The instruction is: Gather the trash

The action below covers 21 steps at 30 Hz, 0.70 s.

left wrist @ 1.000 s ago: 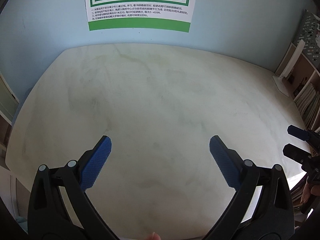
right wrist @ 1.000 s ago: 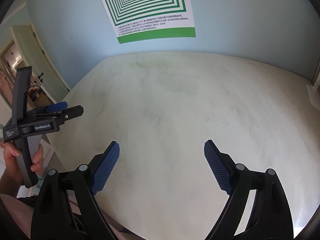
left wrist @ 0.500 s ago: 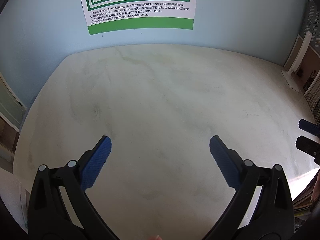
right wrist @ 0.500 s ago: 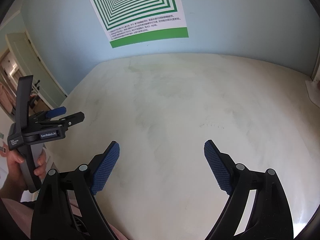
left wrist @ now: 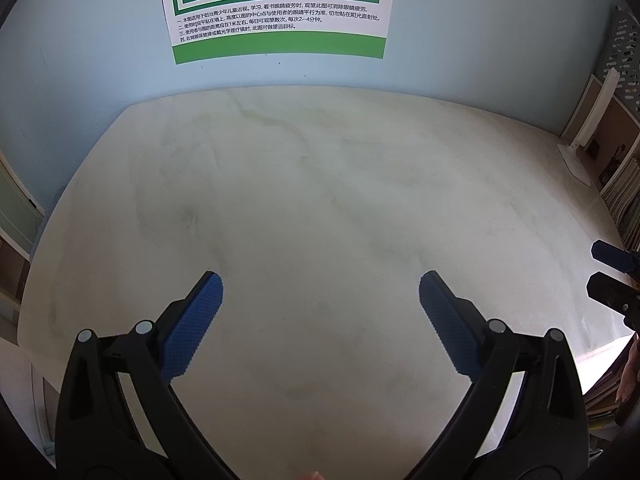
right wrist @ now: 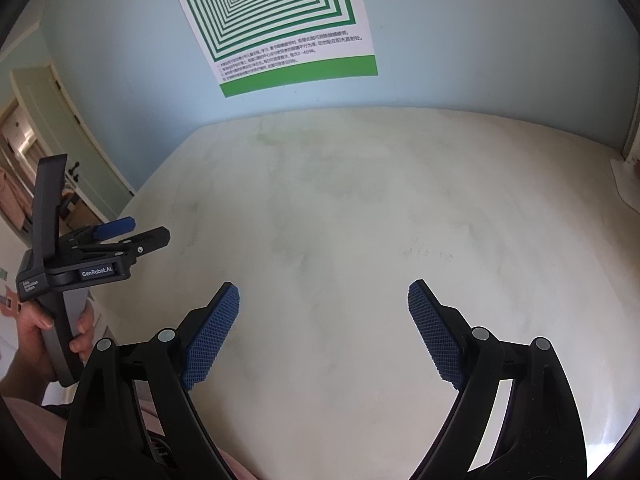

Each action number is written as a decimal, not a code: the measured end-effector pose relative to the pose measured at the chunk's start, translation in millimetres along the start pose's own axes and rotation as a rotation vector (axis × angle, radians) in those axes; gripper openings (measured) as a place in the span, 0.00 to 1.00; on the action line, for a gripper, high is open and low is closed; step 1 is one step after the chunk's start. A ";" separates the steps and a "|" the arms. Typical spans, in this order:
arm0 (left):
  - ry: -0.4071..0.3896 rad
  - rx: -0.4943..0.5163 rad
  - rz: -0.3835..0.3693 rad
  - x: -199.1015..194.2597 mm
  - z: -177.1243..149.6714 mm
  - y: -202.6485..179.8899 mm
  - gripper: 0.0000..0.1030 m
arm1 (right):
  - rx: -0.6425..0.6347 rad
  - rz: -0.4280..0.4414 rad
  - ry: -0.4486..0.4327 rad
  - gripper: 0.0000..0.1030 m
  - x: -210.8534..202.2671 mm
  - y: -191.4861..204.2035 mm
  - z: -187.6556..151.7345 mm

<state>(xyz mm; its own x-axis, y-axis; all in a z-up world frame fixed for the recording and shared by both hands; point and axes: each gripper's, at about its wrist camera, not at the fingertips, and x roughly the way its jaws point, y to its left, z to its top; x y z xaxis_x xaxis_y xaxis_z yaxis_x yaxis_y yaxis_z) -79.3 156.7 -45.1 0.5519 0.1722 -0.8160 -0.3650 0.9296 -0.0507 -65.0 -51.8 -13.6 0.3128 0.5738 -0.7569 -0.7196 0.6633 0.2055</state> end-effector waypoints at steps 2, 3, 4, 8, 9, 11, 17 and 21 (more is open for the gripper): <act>0.003 -0.005 -0.002 0.9 0.2 1.2 0.93 | 0.001 -0.002 0.000 0.83 0.5 -0.5 0.5; 0.005 -0.007 -0.005 1.3 0.0 1.6 0.93 | 0.005 -0.002 -0.001 0.84 0.6 -0.9 0.9; 0.008 -0.007 -0.004 2.1 -0.1 1.8 0.93 | 0.008 0.000 -0.002 0.84 0.7 -1.4 1.1; 0.011 -0.005 -0.008 3.6 0.7 3.3 0.93 | 0.011 0.003 -0.002 0.84 2.4 -1.4 1.4; 0.010 -0.003 -0.008 3.6 0.9 3.1 0.93 | 0.010 0.004 0.000 0.84 2.8 -0.6 1.3; 0.008 0.003 0.002 4.0 1.5 2.8 0.93 | 0.008 0.002 0.002 0.83 2.9 -0.3 0.4; 0.012 0.005 -0.006 4.7 -1.0 2.8 0.93 | 0.016 0.005 0.007 0.83 4.6 -2.1 1.6; 0.014 0.014 0.002 5.8 -1.3 1.4 0.93 | 0.016 0.006 0.007 0.84 5.0 -2.5 2.4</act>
<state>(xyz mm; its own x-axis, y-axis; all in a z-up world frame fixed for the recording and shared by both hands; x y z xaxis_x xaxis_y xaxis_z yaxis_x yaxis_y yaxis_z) -77.6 158.5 -50.6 0.5403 0.1698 -0.8242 -0.3553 0.9339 -0.0405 -60.1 -49.4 -16.5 0.3035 0.5746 -0.7601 -0.7117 0.6671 0.2201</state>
